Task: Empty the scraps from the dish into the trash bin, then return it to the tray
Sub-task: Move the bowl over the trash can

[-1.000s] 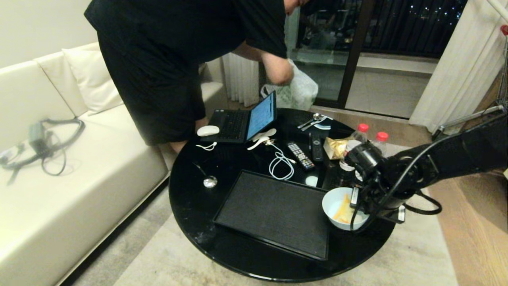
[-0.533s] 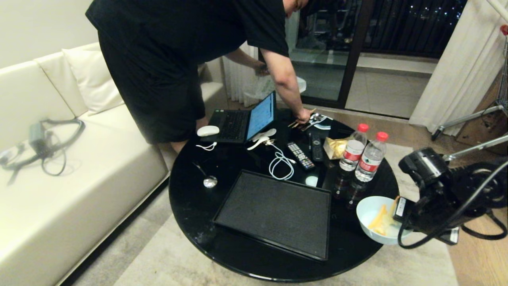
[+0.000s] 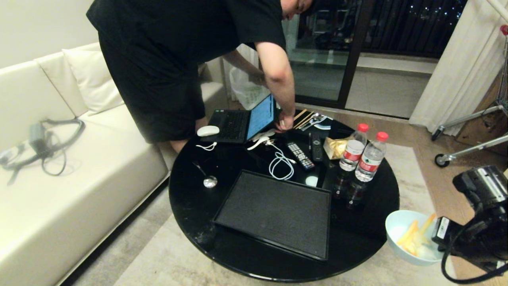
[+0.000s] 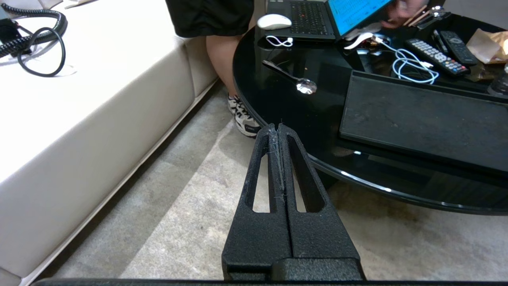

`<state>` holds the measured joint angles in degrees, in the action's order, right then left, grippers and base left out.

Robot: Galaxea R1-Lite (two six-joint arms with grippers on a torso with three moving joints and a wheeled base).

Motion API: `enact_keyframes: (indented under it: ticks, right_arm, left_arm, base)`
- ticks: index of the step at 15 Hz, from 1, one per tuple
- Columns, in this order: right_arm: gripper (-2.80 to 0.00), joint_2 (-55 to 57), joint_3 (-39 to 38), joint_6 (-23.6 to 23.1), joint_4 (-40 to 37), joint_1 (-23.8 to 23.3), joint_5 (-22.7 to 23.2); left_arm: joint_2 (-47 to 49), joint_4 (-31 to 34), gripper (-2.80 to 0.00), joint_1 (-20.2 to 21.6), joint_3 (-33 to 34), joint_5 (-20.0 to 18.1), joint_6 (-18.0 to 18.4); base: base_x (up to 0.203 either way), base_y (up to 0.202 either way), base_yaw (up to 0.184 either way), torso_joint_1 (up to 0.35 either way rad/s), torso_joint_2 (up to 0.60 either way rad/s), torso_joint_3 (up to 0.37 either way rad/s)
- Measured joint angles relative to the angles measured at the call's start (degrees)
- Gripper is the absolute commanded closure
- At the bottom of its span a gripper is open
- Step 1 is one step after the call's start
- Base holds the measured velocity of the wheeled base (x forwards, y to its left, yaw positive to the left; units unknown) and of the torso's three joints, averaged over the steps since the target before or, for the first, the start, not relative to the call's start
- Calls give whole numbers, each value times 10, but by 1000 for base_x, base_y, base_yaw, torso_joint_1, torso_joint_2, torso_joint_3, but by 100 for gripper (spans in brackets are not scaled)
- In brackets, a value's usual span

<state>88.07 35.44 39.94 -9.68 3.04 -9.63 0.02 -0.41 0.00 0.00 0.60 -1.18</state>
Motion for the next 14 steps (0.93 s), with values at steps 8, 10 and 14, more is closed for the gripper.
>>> enact_keyframes:
  ticks: [8, 10, 14]
  right_arm:
    - [0, -107, -126, -24, 36, -27, 10]
    - [0, -123, -134, -33, 35, -28, 10]
    - [0, -158, -169, -44, 35, -28, 11]
  left_arm:
    - [0, 0, 0, 0, 0, 0, 0]
    - [0, 0, 0, 0, 0, 0, 0]
    - [0, 0, 0, 0, 0, 0, 0]
  base:
    - [0, 0, 0, 0, 0, 0]
    - [0, 0, 0, 0, 0, 0]
    - [0, 0, 0, 0, 0, 0]
